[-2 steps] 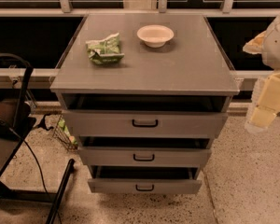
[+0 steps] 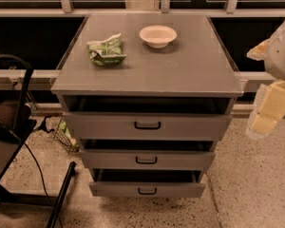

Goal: Open top drawer

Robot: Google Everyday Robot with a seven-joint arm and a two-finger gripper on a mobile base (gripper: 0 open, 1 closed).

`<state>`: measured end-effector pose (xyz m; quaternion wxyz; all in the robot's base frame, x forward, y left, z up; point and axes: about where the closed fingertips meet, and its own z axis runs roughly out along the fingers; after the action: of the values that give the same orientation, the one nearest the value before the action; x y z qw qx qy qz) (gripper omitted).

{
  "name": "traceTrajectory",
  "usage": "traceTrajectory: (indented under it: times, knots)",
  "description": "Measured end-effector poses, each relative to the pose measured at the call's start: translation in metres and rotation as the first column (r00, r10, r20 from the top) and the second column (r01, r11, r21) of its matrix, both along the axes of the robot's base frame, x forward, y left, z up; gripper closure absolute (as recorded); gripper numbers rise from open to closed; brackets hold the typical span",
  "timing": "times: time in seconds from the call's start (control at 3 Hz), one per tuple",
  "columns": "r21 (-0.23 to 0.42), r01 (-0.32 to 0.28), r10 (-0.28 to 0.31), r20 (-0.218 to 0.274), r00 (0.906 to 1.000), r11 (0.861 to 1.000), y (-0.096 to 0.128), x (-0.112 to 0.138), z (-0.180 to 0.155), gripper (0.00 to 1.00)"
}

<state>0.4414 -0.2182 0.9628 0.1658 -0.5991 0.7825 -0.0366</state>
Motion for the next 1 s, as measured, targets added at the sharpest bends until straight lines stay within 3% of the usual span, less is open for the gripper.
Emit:
traceTrajectory:
  times: [0.33,1.0]
  knots:
    - [0.01,0.009,-0.009,0.021,0.9997,1.0,-0.002,0.005,-0.026,0.0]
    - [0.038,-0.024,0.022,0.053,0.9984,0.999,0.015,0.021,-0.094,0.0]
